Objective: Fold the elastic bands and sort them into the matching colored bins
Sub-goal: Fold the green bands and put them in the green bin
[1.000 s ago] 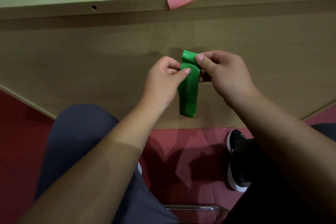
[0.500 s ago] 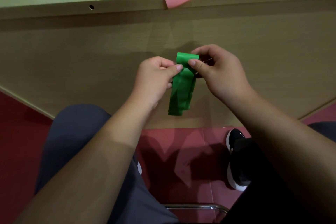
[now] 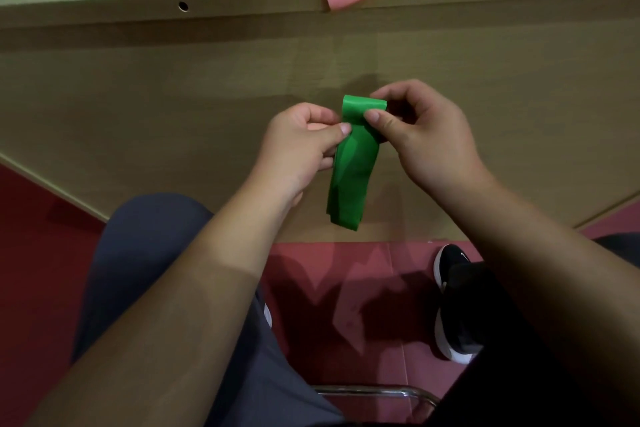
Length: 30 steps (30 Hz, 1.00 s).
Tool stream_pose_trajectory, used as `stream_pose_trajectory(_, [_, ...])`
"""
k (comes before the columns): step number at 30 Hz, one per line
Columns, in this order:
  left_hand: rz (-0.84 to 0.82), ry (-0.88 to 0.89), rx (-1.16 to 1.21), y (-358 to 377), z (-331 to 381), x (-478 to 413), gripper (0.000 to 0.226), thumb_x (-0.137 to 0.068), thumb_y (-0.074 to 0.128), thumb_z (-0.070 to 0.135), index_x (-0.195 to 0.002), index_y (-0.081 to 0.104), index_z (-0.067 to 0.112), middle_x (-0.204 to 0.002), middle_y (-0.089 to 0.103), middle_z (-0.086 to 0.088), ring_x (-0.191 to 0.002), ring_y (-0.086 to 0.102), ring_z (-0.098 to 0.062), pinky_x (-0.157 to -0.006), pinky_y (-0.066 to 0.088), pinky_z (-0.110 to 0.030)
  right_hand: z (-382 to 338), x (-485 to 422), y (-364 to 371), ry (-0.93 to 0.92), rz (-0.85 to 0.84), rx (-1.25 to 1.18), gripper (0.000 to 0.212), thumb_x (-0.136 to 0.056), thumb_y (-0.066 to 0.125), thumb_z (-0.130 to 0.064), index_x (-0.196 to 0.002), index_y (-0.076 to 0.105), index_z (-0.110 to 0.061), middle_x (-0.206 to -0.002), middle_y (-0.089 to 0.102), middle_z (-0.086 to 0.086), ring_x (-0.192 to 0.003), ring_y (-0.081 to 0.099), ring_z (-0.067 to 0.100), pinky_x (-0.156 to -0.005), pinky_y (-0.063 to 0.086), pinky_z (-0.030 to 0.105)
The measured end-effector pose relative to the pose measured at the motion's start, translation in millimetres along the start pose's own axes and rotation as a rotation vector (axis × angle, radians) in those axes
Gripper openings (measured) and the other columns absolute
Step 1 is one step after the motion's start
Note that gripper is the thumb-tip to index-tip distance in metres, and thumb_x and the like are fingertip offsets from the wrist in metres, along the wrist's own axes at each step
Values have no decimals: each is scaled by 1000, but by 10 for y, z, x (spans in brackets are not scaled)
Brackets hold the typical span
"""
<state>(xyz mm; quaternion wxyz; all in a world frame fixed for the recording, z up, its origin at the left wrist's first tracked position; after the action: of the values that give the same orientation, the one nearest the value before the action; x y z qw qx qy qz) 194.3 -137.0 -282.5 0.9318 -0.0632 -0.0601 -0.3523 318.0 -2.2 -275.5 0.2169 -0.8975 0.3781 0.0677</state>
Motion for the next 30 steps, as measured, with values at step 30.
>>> stream_pose_trajectory(30, [-159, 118, 211, -61, 91, 0, 30, -96, 71, 0, -121, 72, 17, -110, 79, -10, -99, 78, -23, -78, 60, -31, 16, -20, -15, 86, -131, -331, 20, -96, 73, -16, -116, 68, -12, -105, 69, 12, -93, 66, 19, -82, 58, 37])
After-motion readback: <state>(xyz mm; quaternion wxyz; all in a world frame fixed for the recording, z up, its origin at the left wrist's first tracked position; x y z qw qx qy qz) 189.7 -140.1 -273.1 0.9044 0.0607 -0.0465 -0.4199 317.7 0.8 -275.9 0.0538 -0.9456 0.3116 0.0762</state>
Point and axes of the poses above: each hand's wrist, its own x-axis away from the middle knuckle, its own y-axis out of the palm, z = x × y, the point moved 1 cm from there along -x, towards the middle knuckle
